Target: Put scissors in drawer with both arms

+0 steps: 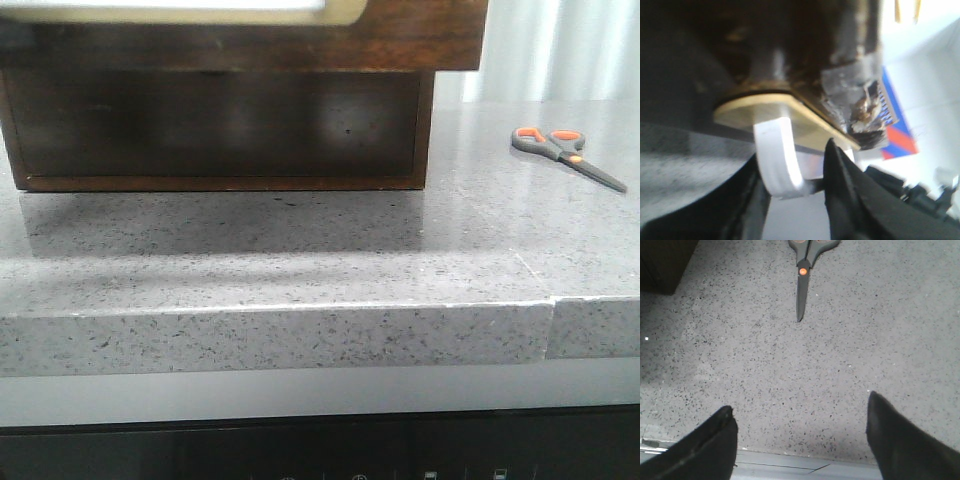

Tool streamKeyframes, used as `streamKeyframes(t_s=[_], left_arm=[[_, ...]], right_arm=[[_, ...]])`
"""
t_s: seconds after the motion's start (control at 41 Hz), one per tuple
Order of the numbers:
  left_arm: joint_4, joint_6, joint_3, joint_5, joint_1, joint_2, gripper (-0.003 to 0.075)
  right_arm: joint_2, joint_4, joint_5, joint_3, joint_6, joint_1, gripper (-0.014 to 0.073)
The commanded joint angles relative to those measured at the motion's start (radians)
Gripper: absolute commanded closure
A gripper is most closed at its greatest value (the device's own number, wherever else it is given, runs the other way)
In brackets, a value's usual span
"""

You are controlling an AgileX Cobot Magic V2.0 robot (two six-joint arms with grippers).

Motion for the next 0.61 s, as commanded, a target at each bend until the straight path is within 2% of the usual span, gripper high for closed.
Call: streamKeyframes(t_s=[0.0, 0.049, 0.122, 0.39, 0.512, 0.585], left_arm=[[-0.032, 0.032, -0.027, 0.050, -0.006, -0.020, 0.0309], [-0.030, 0.032, -0.027, 0.042, -0.006, -0.020, 0.0241], [-0.008, 0.032, -0.027, 0.034, -0.006, -0.020, 0.0192], [0.136, -0.001, -0.027, 0.027, -0.006, -0.101, 0.0192], [0.217, -0.079, -0.029, -0.008, -0.006, -0.202, 0.0192], [0.335, -0.169, -0.051, -0.047, -0.006, -0.273, 0.0192]], right_arm=[[0.005, -0.008, -0.060, -0.034, -0.008, -0.007, 0.0036], [0.005, -0.008, -0.060, -0.034, -0.008, -0.007, 0.0036], [0.005, -0.008, -0.060, -0.034, -0.008, -0.007, 0.0036], [0.005, -0.008, -0.060, -0.034, -0.008, -0.007, 0.0036], [0.005, -0.008, -0.060, -0.034, -0.008, -0.007, 0.0036], [0.005, -0.008, -0.060, -0.034, -0.008, -0.007, 0.0036]])
